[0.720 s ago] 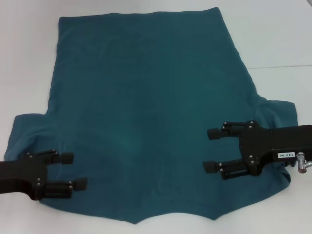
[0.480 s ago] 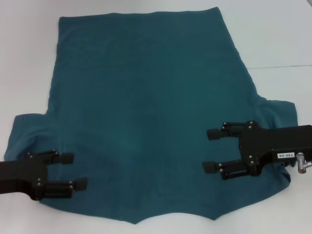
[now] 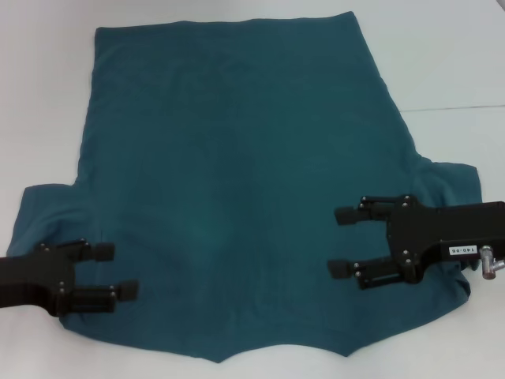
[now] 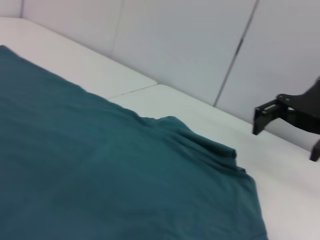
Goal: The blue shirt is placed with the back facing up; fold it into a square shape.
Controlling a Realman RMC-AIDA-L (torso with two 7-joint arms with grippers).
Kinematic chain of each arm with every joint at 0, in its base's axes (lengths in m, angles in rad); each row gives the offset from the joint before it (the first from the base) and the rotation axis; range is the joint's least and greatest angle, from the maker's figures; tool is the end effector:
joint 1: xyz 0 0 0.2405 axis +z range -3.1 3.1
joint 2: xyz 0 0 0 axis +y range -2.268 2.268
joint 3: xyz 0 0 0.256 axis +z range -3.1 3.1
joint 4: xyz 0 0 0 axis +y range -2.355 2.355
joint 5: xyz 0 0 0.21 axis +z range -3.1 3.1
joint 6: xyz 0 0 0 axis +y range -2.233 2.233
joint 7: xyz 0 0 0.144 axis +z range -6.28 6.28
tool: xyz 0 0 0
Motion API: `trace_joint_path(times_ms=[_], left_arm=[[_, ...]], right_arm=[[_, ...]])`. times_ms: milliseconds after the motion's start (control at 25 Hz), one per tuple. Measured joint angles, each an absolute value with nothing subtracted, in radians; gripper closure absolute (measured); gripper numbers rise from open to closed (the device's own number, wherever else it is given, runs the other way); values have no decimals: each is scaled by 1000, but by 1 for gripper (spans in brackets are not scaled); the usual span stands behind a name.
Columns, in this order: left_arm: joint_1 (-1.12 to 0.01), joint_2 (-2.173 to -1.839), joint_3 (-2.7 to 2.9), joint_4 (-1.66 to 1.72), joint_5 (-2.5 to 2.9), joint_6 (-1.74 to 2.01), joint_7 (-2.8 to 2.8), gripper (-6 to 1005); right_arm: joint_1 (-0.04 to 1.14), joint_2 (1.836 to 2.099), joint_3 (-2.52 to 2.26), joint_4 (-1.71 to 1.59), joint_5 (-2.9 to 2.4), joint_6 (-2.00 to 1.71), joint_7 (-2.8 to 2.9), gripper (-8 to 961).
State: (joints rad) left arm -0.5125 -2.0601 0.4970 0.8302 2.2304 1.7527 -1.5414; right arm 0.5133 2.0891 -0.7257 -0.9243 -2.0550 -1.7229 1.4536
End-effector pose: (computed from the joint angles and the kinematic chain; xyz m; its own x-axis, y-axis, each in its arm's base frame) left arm -0.2813 0.3134 0.0445 0.7815 0.4550 0.4270 0.5434 -0.8326 -0.1072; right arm 0.2368 0.3257 0.0304 0.8819 -0.2233 -0.4152 -0.3022 -0.9437 -0.1343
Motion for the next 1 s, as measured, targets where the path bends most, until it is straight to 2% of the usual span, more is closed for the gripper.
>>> trace_joint_path(times_ms=[240, 400, 600, 840, 1000], left_arm=[[-487, -2058, 493, 900, 2248, 1731, -1647, 67], [-443, -2074, 489, 998, 2306, 1661, -1753, 67], [-405, -2092, 488, 1075, 2349, 1579, -1905, 67], [-397, -2096, 491, 1085, 2372, 1479, -2009, 66], [-402, -2116, 516, 1076, 2434, 1373, -2089, 66]], right_arm=[[526, 2081, -725, -933, -2057, -1725, 1483, 44], [537, 2077, -726, -934, -2055, -1722, 1501, 44], [555, 2086, -731, -934, -2058, -1698, 1522, 44], [579, 2082, -735, -934, -2060, -1694, 1558, 44], [592, 2082, -735, -934, -2061, -1690, 1573, 44]])
